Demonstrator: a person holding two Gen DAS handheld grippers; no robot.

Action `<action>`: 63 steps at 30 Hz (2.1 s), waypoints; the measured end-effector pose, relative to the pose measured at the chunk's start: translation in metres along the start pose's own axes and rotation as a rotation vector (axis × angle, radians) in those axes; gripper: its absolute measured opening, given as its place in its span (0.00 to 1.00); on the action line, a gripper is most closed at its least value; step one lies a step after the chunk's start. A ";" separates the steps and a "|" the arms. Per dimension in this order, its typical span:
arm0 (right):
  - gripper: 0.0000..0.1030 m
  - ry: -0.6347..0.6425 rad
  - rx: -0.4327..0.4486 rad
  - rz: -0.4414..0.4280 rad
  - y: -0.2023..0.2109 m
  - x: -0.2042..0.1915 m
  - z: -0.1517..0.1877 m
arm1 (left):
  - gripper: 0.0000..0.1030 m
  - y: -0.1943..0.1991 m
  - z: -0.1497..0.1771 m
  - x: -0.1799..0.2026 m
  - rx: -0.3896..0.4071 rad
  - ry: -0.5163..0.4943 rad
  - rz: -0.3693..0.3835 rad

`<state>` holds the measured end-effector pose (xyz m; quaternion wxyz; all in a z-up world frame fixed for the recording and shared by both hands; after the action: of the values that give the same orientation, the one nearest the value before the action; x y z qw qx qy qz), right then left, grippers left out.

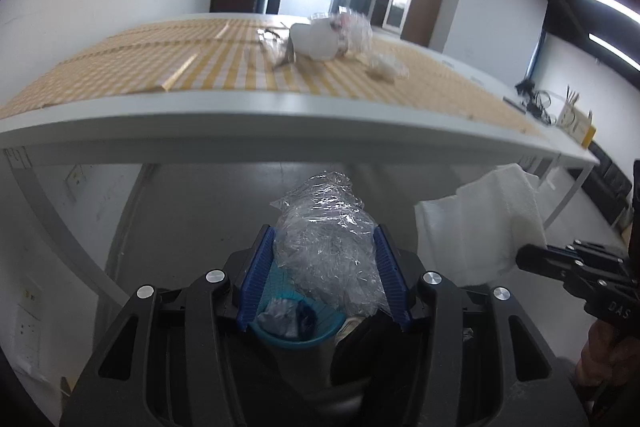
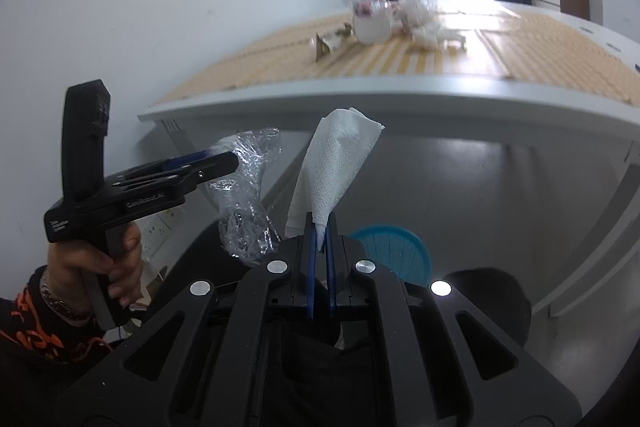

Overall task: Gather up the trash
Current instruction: 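Carry the plastic wrap and tissue down over the blue wastebasket, then open both tools to drop the wrap and tissue into the wastebasket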

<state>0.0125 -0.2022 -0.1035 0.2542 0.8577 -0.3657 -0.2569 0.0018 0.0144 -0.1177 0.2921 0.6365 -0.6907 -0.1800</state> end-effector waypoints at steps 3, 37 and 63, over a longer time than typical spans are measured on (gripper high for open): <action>0.04 -0.012 -0.045 0.010 -0.022 0.000 0.012 | 0.49 -0.021 0.016 -0.004 -0.087 -0.001 -0.002; 0.04 -0.130 -0.490 0.158 -0.254 0.091 0.047 | 0.48 -0.250 0.065 -0.081 -0.499 0.146 -0.076; 0.04 -0.263 -0.716 0.219 -0.373 0.142 0.078 | 0.48 -0.344 0.074 -0.074 -0.621 -0.083 -0.248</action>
<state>0.2345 -0.1041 -0.4304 0.5142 0.6304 -0.3718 -0.4472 0.2227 0.0351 -0.4002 0.4195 0.5883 -0.5317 -0.4418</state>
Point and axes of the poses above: each gripper's, at about its wrist camera, not at the fingertips, and y roughly against the way its jaws point, x to its right, z to its underside, the point moved 1 cm from there along -y, roughly the way its jaws point, and after that the axes turned 1 degree about -z, right-handed, at the moved point
